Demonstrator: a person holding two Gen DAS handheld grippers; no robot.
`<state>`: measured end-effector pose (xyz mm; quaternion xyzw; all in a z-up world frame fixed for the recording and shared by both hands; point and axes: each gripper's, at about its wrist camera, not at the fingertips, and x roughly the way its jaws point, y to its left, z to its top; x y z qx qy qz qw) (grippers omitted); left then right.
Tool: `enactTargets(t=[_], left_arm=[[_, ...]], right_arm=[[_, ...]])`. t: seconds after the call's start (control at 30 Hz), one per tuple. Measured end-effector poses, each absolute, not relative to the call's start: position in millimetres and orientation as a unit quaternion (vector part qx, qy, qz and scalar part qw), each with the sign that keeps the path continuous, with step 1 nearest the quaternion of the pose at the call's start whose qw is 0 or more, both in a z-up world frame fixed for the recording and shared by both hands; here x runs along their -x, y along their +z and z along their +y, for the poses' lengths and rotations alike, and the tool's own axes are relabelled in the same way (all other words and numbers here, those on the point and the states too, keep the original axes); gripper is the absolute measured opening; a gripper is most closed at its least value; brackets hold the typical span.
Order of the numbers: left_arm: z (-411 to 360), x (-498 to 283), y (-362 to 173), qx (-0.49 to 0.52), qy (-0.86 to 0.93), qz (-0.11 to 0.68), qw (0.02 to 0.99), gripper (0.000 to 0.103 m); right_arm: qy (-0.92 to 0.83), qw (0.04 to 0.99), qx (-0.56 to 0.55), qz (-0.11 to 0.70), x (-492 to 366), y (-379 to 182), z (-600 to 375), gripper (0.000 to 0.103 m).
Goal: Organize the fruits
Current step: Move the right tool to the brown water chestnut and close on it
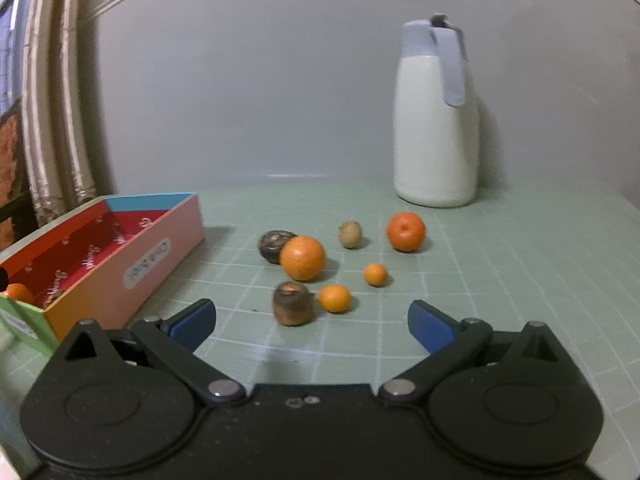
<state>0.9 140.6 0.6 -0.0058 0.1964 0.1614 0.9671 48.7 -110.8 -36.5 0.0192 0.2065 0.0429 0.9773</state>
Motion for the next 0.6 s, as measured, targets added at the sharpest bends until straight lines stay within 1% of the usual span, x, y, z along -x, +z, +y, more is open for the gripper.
enactTargets(t=[0.13, 0.17, 0.23, 0.3, 0.37, 0.47, 0.57, 0.6], left_arm=[[153.5, 1.7, -1.2, 0.021, 0.180, 0.198, 0.963, 0.093], [156.1, 2.0, -2.0, 0.023, 0.183, 0.199, 0.962, 0.093], [162.2, 2.7, -3.8, 0.029, 0.190, 0.200, 0.961, 0.094], [168.2, 3.8, -5.3, 0.033, 0.194, 0.201, 0.959, 0.094], [174.3, 5.7, -6.4, 0.035, 0.202, 0.201, 0.958, 0.095], [182.2, 8.9, -7.2, 0.035, 0.214, 0.197, 0.956, 0.097], [192.6, 11.5, -8.8, 0.041, 0.222, 0.198, 0.954, 0.098], [195.9, 12.3, -9.3, 0.045, 0.224, 0.199, 0.953, 0.098]], right_arm=[[0.064, 0.976, -0.012, 0.209, -52.2, -34.0, -105.4, 0.098], [0.066, 0.975, -0.011, 0.210, -53.7, -33.9, -104.3, 0.095], [0.068, 0.974, -0.015, 0.214, -57.5, -33.3, -103.7, 0.089], [0.074, 0.972, -0.026, 0.223, -63.3, -33.5, -103.7, 0.078], [0.076, 0.969, -0.031, 0.232, -68.3, -34.0, -103.2, 0.069], [0.075, 0.965, -0.019, 0.249, -76.0, -36.9, -97.5, 0.063], [0.073, 0.962, -0.013, 0.263, -83.6, -40.1, -92.6, 0.052], [0.073, 0.961, -0.015, 0.267, -85.8, -40.4, -92.3, 0.052]])
